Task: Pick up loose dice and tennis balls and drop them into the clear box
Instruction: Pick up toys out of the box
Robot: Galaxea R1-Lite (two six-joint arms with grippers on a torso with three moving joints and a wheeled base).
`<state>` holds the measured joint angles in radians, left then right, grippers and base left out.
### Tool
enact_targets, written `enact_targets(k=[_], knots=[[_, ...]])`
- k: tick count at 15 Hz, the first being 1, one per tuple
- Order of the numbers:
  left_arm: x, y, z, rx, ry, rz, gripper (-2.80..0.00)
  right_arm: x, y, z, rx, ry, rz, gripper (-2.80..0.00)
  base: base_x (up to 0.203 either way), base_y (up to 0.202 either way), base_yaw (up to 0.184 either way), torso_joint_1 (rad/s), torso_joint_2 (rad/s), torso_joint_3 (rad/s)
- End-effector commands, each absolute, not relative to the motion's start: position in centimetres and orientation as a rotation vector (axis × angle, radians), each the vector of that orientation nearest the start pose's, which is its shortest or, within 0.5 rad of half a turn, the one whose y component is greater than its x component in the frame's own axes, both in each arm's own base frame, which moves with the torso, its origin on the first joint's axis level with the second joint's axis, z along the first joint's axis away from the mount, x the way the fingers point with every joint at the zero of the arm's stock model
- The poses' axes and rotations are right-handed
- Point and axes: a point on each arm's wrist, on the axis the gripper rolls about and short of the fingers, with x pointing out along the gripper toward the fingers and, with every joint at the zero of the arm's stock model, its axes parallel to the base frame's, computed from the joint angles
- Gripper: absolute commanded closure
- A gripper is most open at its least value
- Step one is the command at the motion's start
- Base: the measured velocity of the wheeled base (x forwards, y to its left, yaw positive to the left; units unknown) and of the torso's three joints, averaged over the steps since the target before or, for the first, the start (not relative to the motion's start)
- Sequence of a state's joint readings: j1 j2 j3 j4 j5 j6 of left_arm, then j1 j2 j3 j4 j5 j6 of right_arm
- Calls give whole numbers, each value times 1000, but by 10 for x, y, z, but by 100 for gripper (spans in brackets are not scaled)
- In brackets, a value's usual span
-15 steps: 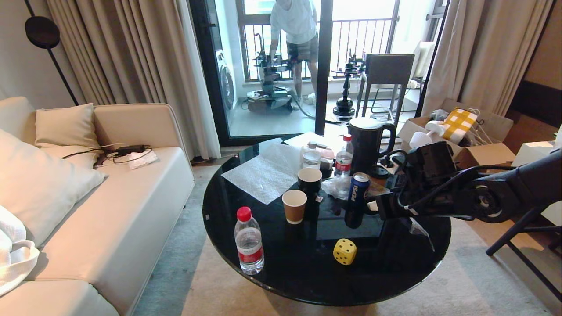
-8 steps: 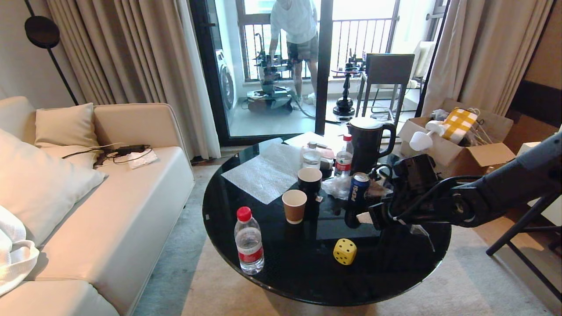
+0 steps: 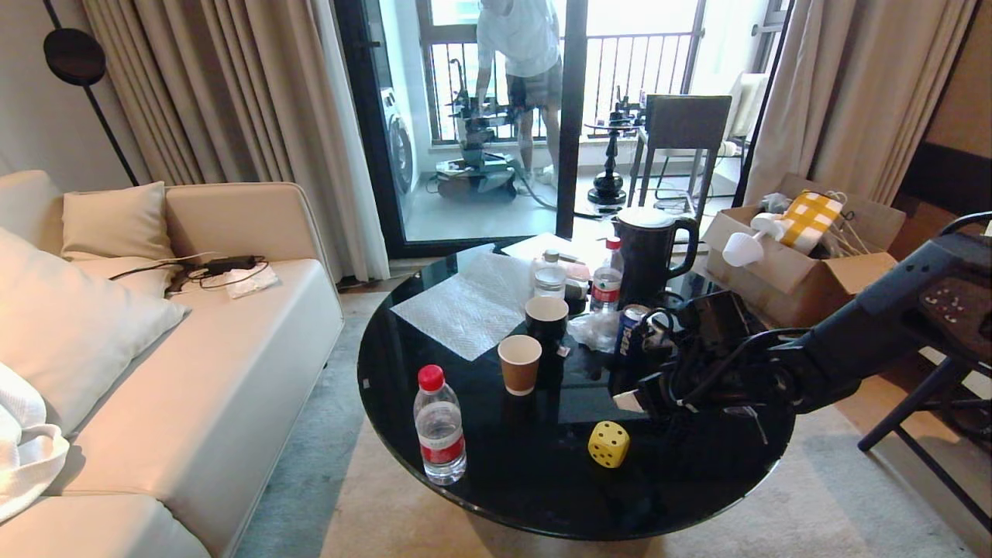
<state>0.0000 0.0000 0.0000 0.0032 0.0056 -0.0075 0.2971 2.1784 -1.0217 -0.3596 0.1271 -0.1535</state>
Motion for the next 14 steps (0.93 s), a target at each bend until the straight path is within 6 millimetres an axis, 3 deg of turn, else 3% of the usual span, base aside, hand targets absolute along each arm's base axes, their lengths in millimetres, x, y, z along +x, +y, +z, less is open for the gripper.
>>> enact_targets(k=[1,9,14], knots=[[-23,0,75,-8,3,6,0,367,120,28,-271,784,496,-280,0,0,0,0,0,0],[-23,0,75,-8,3,6,0,374,129,5,-302,822,534,-280,0,0,0,0,0,0],[-23,0,75,-8,3,6,0,372,132,7,-252,816,641,-280,0,0,0,0,0,0]])
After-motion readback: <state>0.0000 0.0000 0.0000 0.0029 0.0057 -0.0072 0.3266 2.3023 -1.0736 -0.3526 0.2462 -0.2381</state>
